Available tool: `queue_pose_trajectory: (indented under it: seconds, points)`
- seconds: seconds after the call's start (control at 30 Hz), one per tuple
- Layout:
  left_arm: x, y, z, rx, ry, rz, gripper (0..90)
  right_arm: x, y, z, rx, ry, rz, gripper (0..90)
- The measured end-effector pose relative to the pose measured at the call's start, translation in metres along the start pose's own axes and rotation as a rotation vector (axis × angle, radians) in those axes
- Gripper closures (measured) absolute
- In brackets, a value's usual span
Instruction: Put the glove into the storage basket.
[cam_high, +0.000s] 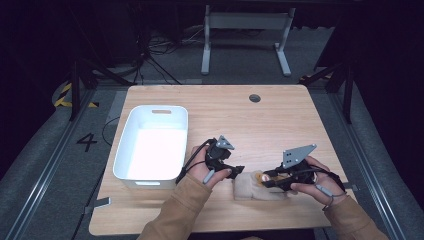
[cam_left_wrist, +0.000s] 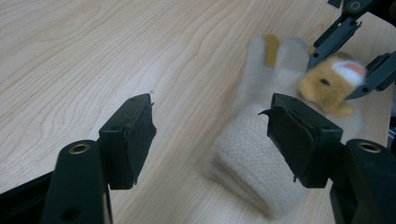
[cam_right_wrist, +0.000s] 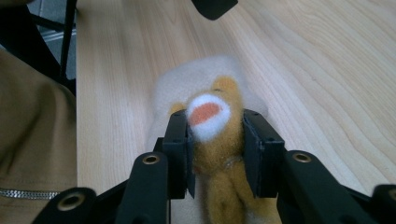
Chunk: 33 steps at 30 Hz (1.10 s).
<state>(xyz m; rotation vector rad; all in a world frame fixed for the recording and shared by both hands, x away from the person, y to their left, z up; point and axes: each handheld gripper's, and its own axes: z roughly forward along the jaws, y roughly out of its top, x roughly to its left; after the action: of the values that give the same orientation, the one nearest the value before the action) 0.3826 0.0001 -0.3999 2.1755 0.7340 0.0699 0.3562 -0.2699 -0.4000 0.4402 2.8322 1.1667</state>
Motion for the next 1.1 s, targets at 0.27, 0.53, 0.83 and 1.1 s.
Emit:
queue_pose_trajectory:
  seconds: [0.27, 0.53, 0.83, 1.1]
  points:
    - [-0.002, 0.000, 0.002, 0.012, -0.004, 0.006, 32.2, -0.001, -0.003, 0.007, 0.037, -0.020, -0.018, 65.9]
    - [-0.005, -0.001, 0.007, 0.036, -0.023, 0.019, 34.8, -0.005, -0.007, 0.013, 0.066, -0.062, -0.033, 64.0]
    - [-0.009, -0.002, 0.012, 0.068, -0.053, 0.038, 39.1, -0.007, -0.010, 0.019, 0.090, -0.088, -0.065, 62.1]
    - [-0.012, -0.002, 0.016, 0.091, -0.068, 0.059, 34.3, -0.009, -0.011, 0.015, 0.054, -0.087, -0.013, 52.1]
